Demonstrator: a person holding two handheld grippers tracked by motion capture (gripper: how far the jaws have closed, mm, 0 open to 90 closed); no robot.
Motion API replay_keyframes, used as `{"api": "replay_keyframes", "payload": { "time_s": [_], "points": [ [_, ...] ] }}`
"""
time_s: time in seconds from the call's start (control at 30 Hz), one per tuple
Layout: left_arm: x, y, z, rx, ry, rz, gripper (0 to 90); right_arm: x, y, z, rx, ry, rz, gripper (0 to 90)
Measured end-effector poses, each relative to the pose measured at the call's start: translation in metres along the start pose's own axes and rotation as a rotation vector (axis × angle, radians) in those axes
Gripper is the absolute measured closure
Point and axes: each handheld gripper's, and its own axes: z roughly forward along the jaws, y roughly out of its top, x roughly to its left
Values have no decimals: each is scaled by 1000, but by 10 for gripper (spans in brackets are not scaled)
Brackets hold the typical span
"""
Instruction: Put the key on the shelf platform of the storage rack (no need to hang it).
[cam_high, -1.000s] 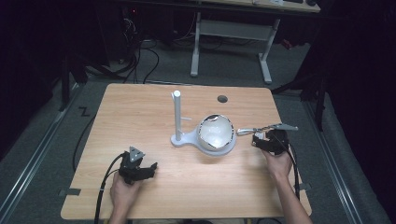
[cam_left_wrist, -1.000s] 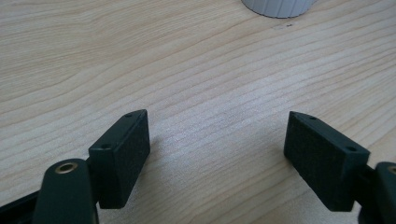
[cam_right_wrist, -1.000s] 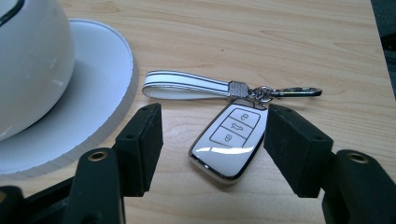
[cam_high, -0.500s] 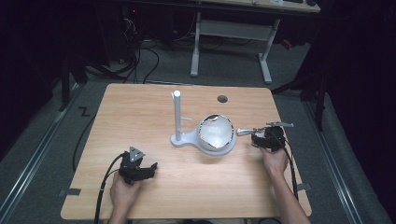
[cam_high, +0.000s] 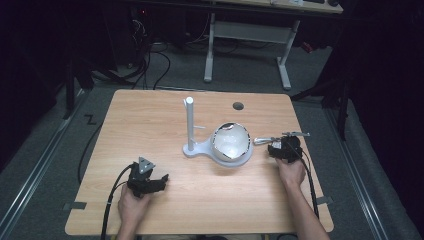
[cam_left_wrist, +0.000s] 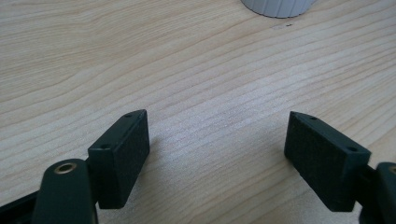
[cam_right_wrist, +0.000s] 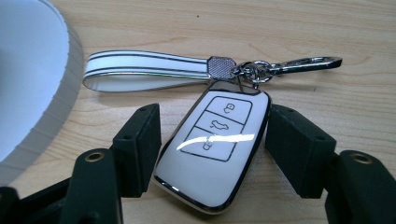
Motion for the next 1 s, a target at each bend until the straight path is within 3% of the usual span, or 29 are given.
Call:
{"api": "replay_keyframes", "payload": {
  "time_s": [0.2, 0.4, 0.7, 1.0],
  "points": [
    [0, 0, 0, 0, -1, -1, 228, -1, 0, 1, 2, 5, -2, 414],
    [0, 0, 0, 0, -1, -1, 228, -2, 0, 0, 12, 3, -42, 482],
    [0, 0, 0, 0, -1, -1, 228, -2, 0, 0, 17, 3, -69, 494],
    [0, 0, 0, 0, -1, -1, 228, -7, 0, -1, 13, 39, -56, 501]
  ]
}}
